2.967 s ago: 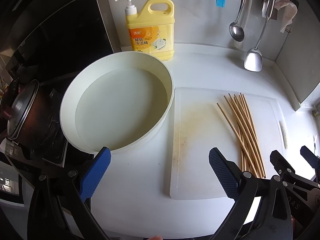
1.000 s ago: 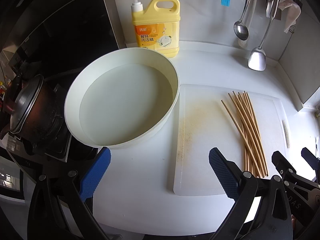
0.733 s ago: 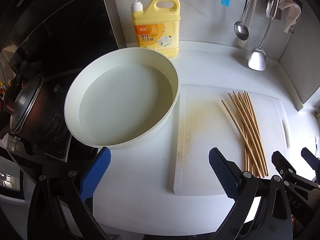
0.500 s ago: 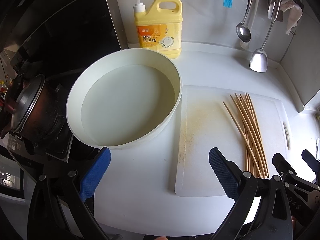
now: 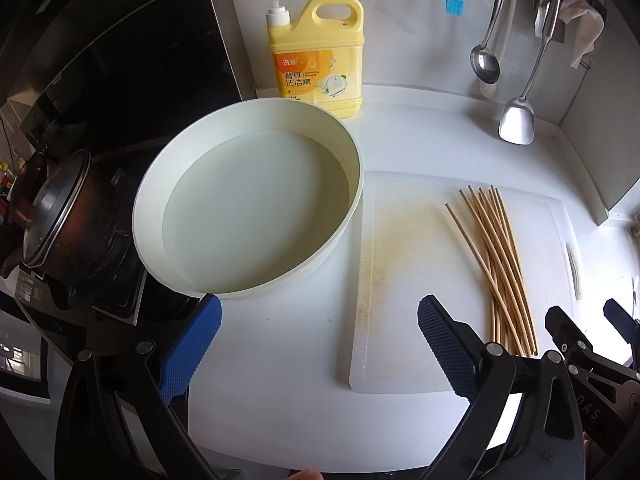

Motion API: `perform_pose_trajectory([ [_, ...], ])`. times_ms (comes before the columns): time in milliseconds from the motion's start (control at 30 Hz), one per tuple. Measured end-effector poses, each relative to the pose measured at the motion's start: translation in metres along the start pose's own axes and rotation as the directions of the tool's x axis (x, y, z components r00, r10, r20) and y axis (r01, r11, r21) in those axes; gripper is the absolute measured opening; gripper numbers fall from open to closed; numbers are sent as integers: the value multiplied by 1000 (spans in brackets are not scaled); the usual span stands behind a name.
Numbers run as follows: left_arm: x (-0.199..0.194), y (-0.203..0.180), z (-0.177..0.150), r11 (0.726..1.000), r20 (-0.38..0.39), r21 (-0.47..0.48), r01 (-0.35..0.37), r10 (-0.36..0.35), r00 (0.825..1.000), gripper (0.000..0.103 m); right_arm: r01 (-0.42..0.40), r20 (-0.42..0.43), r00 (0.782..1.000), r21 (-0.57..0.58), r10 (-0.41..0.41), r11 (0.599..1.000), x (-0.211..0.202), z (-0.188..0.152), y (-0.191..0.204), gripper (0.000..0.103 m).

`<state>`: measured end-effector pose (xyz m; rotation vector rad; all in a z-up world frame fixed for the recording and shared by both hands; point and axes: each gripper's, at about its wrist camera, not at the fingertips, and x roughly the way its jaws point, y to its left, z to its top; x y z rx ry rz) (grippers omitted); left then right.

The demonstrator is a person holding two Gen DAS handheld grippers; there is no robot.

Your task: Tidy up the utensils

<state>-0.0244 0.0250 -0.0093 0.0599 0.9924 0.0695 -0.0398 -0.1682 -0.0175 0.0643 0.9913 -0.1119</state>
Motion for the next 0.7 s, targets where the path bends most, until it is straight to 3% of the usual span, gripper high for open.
perform_pose_trajectory([
  [367,-7,6,-2,999,42,-25,42,-41,998,97,0,-1,1000,1,0,1000,-1,0,0,94],
  [500,-6,1,0,1000,27,-4,1,-1,1000,97,0,-1,1000,2,0,1000,-1,-1,1,94],
  [700,-3,1,-1,1000,-2,-4,-5,5,1000,97,0,-2,1000,3,0,1000,-1,-1,1,94],
])
